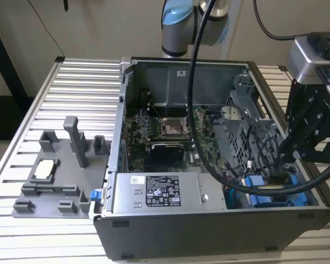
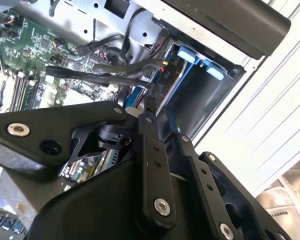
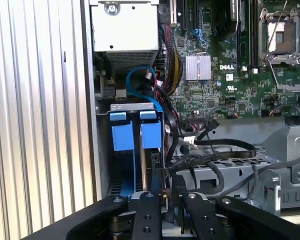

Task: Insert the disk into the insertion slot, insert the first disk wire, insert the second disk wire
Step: 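Insert the second disk wire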

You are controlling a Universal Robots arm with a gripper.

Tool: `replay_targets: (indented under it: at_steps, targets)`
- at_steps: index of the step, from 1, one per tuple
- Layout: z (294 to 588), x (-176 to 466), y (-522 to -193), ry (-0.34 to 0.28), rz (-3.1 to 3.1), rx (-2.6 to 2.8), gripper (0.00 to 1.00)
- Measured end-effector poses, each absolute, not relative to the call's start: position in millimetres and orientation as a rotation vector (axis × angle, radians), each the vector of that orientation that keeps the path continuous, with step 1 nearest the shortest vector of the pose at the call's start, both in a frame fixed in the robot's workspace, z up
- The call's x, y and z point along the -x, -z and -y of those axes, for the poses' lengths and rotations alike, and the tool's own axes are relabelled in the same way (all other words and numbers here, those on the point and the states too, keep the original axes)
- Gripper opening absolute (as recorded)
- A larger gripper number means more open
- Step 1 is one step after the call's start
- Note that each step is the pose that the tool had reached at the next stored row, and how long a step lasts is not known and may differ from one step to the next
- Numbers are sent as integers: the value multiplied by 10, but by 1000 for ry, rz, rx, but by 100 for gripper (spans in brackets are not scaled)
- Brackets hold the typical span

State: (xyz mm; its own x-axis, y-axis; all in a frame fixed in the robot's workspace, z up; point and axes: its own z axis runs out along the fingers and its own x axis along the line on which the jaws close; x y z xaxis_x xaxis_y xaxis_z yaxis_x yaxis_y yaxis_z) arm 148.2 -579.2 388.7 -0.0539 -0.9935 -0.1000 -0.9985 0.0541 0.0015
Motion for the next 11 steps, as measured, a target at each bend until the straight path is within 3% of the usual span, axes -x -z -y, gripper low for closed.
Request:
replay_targets:
  at_steps: [11]
  targets:
    - [5792,-1482,-3994,-106,-2228,2111,24]
